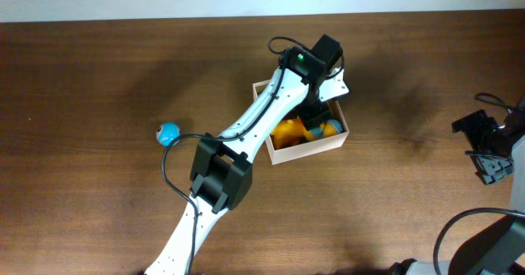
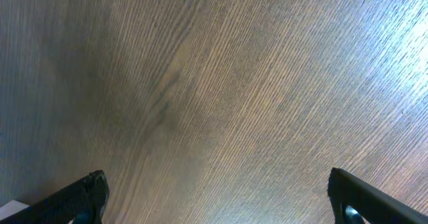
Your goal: Pack container
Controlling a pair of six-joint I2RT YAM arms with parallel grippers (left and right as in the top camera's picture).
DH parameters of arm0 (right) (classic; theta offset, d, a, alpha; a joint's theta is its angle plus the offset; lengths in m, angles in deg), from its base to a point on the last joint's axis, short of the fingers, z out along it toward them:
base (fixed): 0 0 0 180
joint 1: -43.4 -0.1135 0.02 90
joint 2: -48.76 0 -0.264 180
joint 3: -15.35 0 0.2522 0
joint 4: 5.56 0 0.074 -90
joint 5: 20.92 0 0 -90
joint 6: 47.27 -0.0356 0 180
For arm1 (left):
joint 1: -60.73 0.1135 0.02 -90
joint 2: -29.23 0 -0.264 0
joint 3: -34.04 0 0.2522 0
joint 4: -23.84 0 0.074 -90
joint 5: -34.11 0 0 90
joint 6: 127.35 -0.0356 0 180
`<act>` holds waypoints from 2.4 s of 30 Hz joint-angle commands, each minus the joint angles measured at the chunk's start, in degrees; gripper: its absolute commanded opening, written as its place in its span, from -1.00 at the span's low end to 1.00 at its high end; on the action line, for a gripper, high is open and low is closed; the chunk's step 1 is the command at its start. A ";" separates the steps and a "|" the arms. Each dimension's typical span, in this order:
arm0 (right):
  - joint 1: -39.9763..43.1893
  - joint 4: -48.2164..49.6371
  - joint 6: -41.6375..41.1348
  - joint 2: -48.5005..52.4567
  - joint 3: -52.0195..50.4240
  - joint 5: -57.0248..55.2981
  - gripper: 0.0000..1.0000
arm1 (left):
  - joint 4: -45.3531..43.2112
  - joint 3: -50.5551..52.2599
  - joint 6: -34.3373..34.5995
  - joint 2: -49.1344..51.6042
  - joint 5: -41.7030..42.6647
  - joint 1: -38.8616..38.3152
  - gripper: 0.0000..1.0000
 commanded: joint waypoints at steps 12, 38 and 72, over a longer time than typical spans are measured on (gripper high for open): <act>-0.04 0.04 0.15 0.09 -0.15 0.07 0.97 | 0.61 -2.99 0.26 -4.26 0.31 -0.24 0.64; -0.04 0.04 0.13 0.09 -0.15 0.07 0.97 | 3.28 -5.22 6.23 -13.86 -2.27 3.85 1.00; -0.04 0.04 0.13 0.09 -0.15 0.07 0.98 | 18.38 12.83 33.57 -13.51 -7.85 30.32 0.99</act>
